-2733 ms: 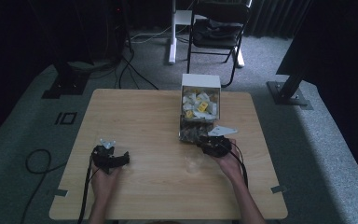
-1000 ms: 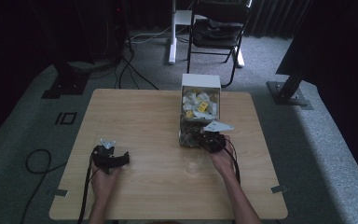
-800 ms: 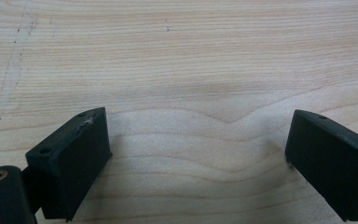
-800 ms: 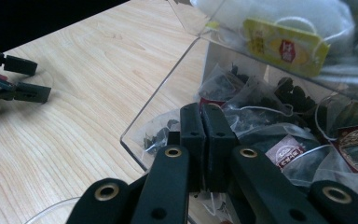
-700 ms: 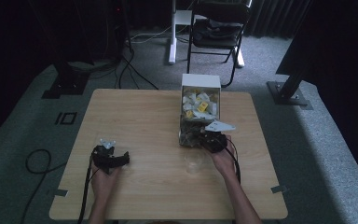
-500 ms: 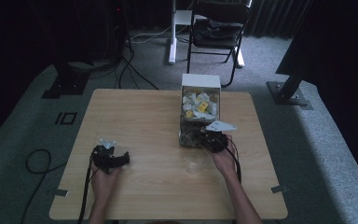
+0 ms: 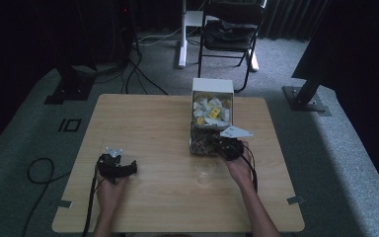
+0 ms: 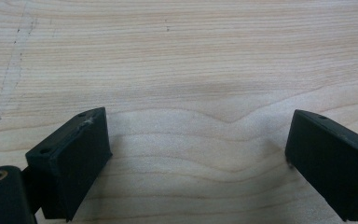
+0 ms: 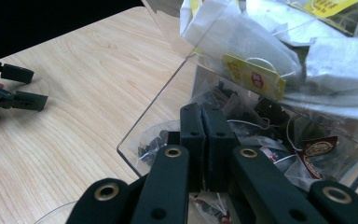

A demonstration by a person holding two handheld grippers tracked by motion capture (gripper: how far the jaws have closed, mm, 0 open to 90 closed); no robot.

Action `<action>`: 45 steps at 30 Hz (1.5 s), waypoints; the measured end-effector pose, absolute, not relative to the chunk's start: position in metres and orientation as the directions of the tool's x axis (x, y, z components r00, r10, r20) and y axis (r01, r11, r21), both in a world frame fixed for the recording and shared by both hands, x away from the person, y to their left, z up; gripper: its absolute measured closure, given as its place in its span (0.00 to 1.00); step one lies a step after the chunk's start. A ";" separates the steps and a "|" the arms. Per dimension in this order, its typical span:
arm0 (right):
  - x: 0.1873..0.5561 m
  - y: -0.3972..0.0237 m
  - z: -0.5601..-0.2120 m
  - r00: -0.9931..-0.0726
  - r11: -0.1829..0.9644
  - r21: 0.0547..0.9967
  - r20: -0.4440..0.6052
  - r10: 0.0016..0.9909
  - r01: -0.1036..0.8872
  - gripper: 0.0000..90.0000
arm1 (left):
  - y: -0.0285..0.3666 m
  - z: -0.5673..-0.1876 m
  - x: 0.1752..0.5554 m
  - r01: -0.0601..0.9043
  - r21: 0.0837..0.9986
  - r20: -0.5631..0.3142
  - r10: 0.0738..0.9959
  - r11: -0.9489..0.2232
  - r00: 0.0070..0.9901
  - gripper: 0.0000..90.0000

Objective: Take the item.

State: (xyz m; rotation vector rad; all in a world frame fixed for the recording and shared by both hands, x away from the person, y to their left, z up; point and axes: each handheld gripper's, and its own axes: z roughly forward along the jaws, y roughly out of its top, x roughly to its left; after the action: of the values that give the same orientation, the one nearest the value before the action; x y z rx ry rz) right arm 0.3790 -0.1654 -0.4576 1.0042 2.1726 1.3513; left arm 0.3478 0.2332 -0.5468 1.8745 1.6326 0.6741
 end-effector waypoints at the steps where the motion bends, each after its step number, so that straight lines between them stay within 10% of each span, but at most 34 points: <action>1: 0.379 -0.166 -0.457 -0.667 0.278 0.888 0.042 0.744 0.366 0.98 | 0.233 -0.547 0.348 0.710 0.696 0.011 0.991 -0.103 0.133 0.08; 45: 0.364 -0.177 -0.441 -0.671 0.283 0.901 0.010 0.742 0.327 0.98 | 0.233 -0.547 0.348 0.710 0.697 0.011 0.991 -0.102 0.132 0.08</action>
State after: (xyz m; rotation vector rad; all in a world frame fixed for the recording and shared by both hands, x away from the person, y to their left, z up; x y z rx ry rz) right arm 0.3645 -0.1766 -0.4407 0.9610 2.1454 1.3566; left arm 0.3479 0.2332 -0.5469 1.8730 1.6326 0.6746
